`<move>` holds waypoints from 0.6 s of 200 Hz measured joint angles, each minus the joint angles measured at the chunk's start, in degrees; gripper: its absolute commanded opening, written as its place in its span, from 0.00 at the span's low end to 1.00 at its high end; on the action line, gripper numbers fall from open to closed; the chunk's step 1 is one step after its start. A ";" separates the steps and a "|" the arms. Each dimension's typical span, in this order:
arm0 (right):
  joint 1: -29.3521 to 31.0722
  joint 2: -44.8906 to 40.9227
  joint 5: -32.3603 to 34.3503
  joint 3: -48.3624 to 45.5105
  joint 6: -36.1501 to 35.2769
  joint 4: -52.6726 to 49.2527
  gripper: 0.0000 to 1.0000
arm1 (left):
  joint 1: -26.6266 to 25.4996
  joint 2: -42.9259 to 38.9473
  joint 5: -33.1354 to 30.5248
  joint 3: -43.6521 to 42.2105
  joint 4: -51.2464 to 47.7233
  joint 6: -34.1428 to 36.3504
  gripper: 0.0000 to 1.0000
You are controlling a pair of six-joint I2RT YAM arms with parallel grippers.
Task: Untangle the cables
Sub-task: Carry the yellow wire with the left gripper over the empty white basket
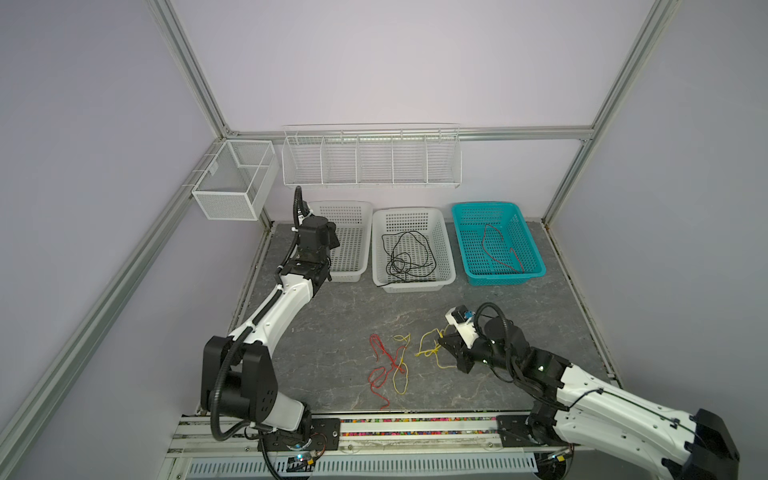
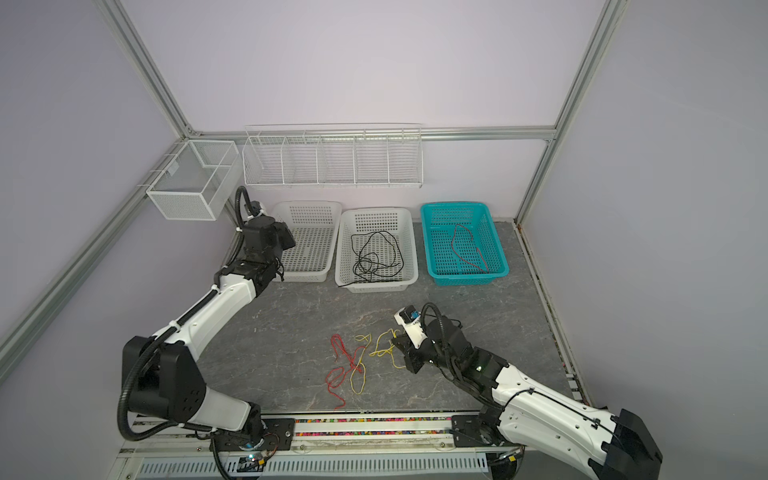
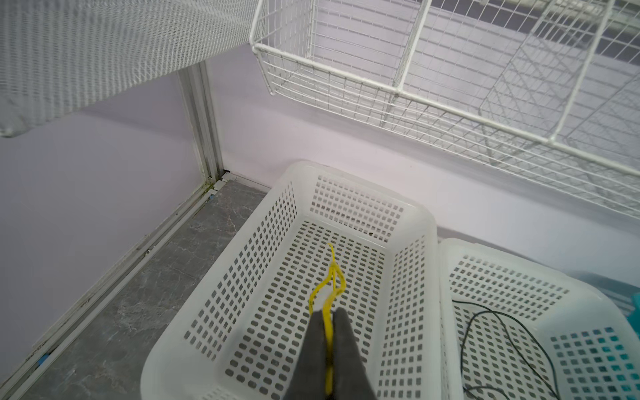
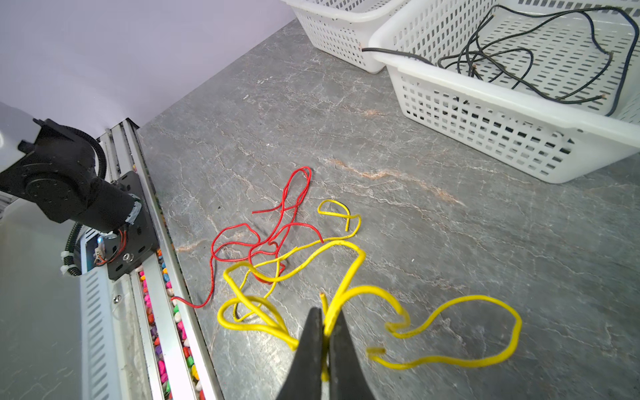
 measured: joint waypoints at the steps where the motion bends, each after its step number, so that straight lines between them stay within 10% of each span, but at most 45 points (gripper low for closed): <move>1: -0.02 0.00 -0.02 -0.04 0.00 0.02 0.07 | 0.00 0.15 -0.02 0.04 0.15 0.09 0.00; 67: -0.48 -1.60 -1.05 -1.31 -0.24 1.40 0.07 | 0.31 8.02 1.40 3.19 7.58 4.63 0.24; 120: -0.55 -5.99 -1.03 -2.47 -0.17 1.81 0.06 | 0.31 6.49 1.70 4.09 5.64 4.22 0.66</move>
